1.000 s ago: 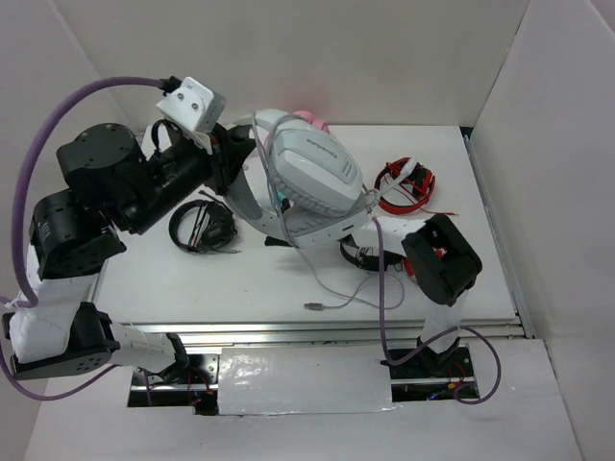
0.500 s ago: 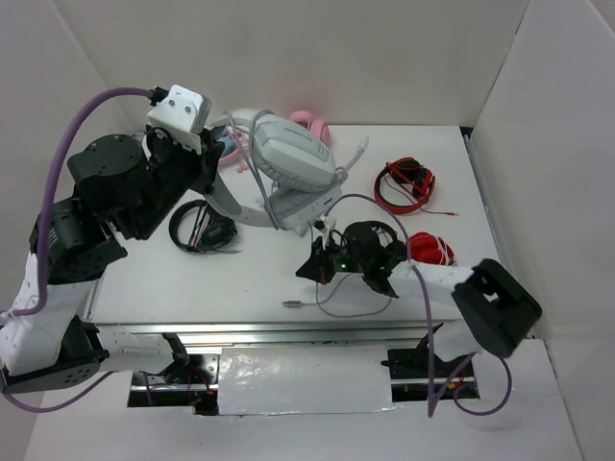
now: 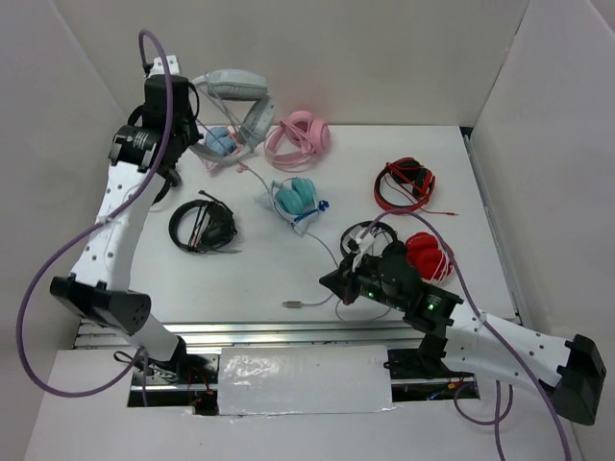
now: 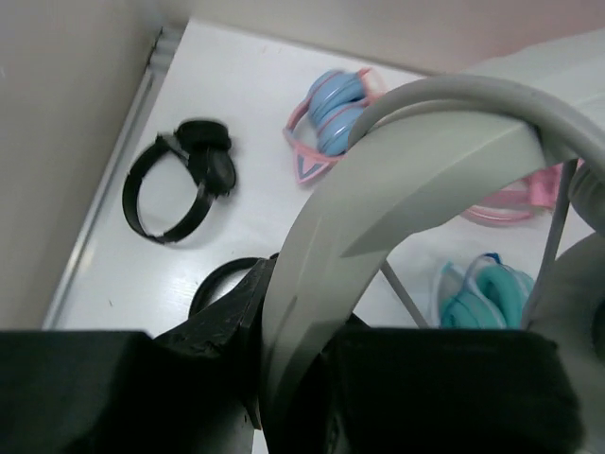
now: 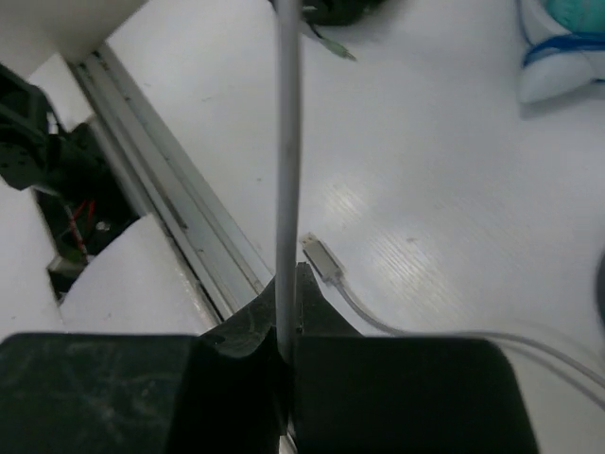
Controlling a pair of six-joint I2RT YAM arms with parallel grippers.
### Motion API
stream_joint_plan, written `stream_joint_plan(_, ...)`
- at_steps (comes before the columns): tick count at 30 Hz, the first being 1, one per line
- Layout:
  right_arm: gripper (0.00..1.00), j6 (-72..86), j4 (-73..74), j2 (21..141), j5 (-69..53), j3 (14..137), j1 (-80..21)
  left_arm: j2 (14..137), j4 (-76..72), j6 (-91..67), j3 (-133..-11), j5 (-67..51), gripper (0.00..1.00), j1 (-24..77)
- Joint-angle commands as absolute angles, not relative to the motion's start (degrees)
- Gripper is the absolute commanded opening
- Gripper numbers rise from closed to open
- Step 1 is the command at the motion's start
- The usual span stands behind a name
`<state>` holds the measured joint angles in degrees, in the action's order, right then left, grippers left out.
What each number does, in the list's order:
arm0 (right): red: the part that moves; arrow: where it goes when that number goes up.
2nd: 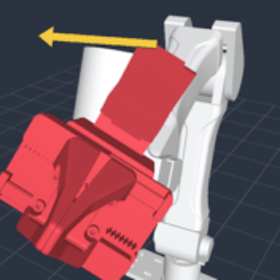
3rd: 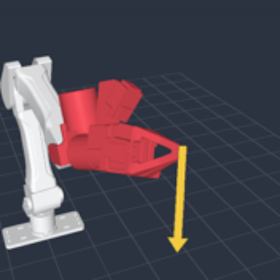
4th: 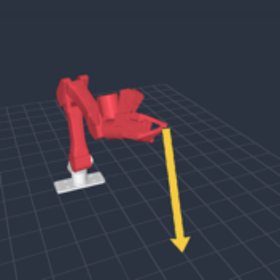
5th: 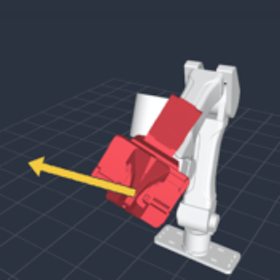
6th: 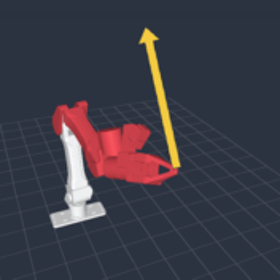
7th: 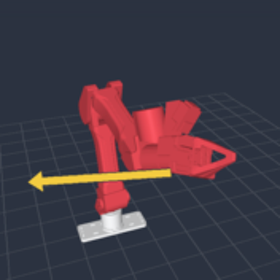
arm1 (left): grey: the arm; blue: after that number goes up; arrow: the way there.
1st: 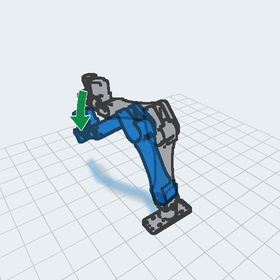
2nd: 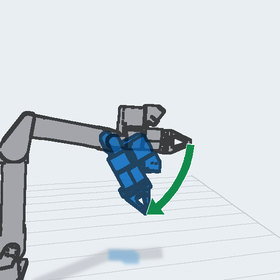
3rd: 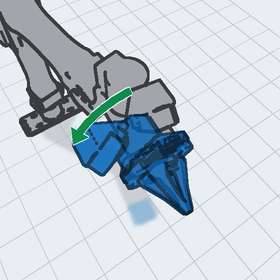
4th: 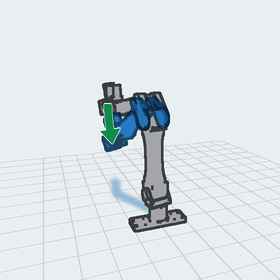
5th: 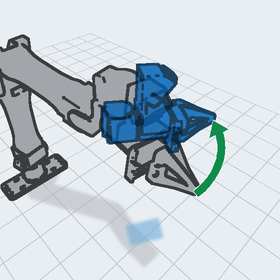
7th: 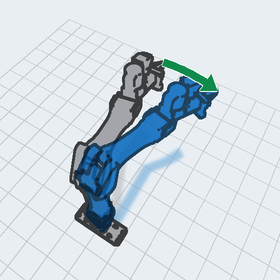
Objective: Wrap the headphones
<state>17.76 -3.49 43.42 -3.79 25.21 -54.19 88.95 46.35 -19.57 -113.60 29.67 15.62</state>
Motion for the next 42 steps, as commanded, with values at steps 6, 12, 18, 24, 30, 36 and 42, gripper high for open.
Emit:
stream_joint_plan(6,0.0,10.31,9.85,38.14,24.14,38.82,-58.27,89.3,36.48,-27.43,-99.78,22.84,0.0,8.96)
stream_joint_plan(12,0.0,-3.23,0.53,42.44,28.03,48.15,-58.62,87.11,34.54,-24.87,-86.59,25.14,0.0,14.76)
stream_joint_plan(18,0.0,-17.13,-4.22,49.47,25.25,59.29,-54.25,82.37,31.3,-22.94,-75.08,22.24,0.0,21.61)
stream_joint_plan(24,0.0,-22.5,1.04,56.94,9.53,70.92,-42.22,76.3,28.13,-19.78,-67.15,17.94,0.0,31.19)
stream_joint_plan(30,0.0,-23.81,6.76,64.84,-13.59,81.29,-31.39,71.11,26.29,-16.97,-63.99,16.62,0.0,41.39)
stream_joint_plan(36,0.01,-26.1,16.57,74.94,-39.0,86.83,-20.84,62.68,22.94,-13.72,-62.58,10.48,0.0,49.64)
stream_joint_plan(42,0.02,-26.81,21.9,82.88,-49.55,86.76,-18.98,58.71,22.32,-13.98,-67.23,8.88,0.0,53.35)
